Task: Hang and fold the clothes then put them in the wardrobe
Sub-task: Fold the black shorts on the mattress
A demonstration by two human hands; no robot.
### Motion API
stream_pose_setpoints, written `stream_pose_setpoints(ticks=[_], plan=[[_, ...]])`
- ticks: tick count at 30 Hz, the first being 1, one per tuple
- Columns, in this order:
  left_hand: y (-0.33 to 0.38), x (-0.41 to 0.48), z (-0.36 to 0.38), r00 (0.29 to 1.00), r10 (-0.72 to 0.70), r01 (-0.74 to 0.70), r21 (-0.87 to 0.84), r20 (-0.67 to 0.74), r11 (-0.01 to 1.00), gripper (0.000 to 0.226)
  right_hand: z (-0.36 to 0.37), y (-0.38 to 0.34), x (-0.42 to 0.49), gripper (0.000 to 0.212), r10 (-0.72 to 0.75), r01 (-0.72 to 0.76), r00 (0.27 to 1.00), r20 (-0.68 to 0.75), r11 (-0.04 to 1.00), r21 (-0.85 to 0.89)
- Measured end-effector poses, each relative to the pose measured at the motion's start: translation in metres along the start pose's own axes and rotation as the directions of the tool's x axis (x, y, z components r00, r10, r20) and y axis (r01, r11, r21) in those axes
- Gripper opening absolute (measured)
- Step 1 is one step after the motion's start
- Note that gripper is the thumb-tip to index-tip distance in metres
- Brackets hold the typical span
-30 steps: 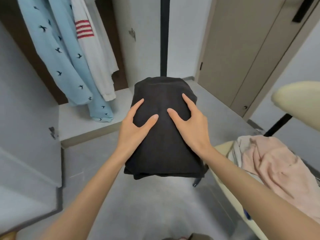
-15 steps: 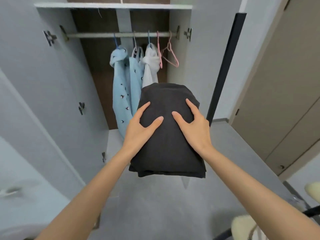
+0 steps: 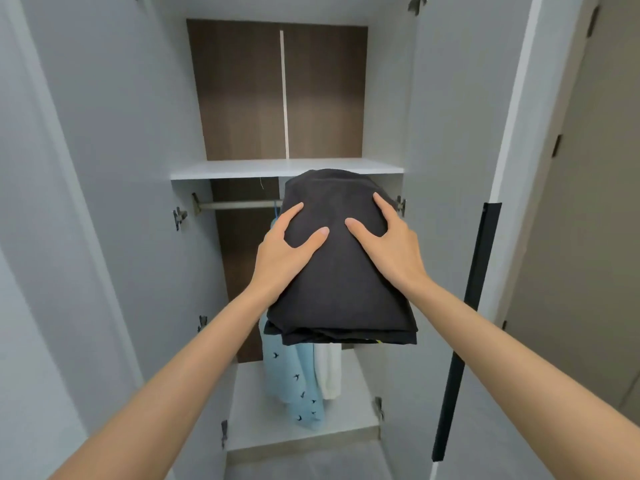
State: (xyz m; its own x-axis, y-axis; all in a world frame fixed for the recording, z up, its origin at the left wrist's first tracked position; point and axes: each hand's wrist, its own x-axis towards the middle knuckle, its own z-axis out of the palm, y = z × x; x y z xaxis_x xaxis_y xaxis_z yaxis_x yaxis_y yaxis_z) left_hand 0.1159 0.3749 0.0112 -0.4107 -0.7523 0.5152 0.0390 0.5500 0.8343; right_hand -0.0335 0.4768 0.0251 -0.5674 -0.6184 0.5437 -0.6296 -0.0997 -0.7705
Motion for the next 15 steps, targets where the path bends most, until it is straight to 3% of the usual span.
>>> stream_pose_setpoints(ticks=[15], plan=[[-0.011,0.188,0.033,0.982,0.159,-0.154,0.059,-0.099,0.986,0.064,0.023,0.021,0.199,0.074,-0.162,0.158,0.987,0.014,0.979,0.131]])
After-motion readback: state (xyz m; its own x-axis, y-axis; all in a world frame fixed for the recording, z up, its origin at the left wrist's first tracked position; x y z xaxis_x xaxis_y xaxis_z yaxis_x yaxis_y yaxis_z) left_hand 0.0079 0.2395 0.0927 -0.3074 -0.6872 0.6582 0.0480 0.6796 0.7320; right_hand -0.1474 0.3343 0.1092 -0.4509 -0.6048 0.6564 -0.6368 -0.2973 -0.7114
